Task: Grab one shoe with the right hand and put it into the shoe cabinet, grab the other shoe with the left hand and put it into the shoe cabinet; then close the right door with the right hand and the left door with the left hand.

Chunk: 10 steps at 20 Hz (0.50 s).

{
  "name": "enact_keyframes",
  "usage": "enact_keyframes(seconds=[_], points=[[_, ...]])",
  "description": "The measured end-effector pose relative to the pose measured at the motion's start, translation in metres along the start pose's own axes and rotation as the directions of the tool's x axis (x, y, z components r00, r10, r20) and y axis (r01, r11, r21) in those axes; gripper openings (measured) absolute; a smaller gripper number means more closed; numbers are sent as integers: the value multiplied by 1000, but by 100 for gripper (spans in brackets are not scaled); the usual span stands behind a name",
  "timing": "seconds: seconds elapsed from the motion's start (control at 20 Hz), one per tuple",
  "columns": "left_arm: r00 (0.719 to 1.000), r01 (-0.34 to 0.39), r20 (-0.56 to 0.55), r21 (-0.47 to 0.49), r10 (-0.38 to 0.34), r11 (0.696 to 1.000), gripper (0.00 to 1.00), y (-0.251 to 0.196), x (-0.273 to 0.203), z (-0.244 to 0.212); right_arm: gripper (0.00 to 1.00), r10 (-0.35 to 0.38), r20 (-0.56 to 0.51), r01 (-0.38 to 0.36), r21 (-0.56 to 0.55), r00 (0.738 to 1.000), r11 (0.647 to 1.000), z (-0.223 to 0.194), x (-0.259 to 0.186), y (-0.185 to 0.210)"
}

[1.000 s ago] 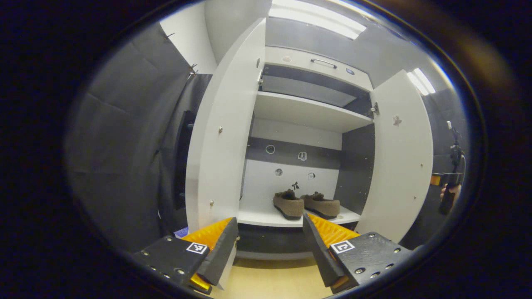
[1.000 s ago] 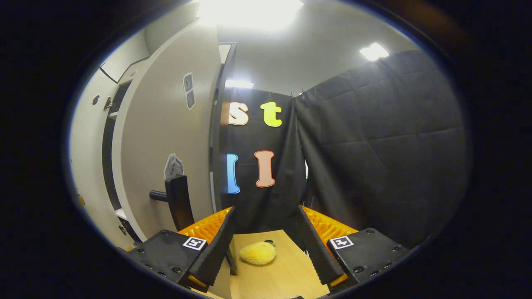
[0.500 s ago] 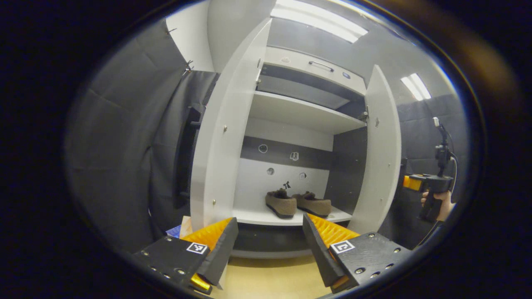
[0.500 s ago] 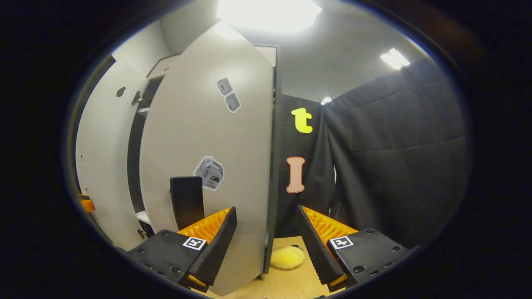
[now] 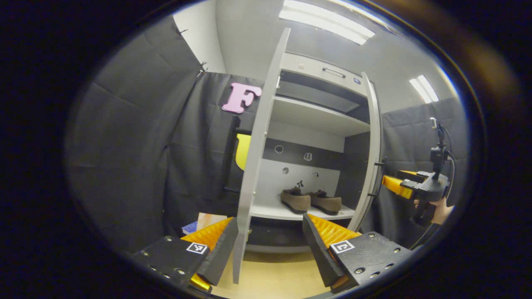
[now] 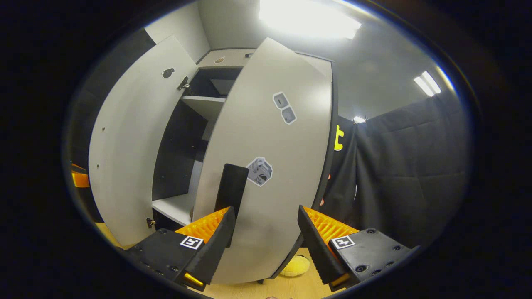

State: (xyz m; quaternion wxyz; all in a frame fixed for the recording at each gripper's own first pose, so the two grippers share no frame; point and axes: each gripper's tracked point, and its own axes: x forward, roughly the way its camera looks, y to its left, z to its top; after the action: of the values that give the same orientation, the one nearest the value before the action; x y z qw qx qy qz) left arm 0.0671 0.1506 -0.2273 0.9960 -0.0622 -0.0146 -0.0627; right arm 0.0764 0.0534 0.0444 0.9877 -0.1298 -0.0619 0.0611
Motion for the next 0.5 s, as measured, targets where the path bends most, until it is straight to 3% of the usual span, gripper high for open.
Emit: enact_keyframes(seconds=[0.05,0.2,0.25,0.4,0.45,0.5], points=[[1000,-25,4,7,25,1000,90,9,0,1,97,15,-9,-15,13,1000,1000,-2,0,3],[995,-103,21,38,103,994,90,35,-2,7,98,33,-35,-31,43,999,999,-9,-11,13],[991,-131,30,49,129,990,96,45,-1,10,98,41,-42,-38,56,998,998,-11,-15,15],[988,-153,44,42,151,987,96,55,-2,20,97,56,-74,-48,105,996,993,-20,-25,21],[987,-151,53,39,149,988,90,60,-1,26,98,58,-89,-46,128,994,991,-23,-29,21],[988,-147,59,40,144,988,96,64,1,30,98,60,-102,-44,152,993,987,-27,-33,22]])
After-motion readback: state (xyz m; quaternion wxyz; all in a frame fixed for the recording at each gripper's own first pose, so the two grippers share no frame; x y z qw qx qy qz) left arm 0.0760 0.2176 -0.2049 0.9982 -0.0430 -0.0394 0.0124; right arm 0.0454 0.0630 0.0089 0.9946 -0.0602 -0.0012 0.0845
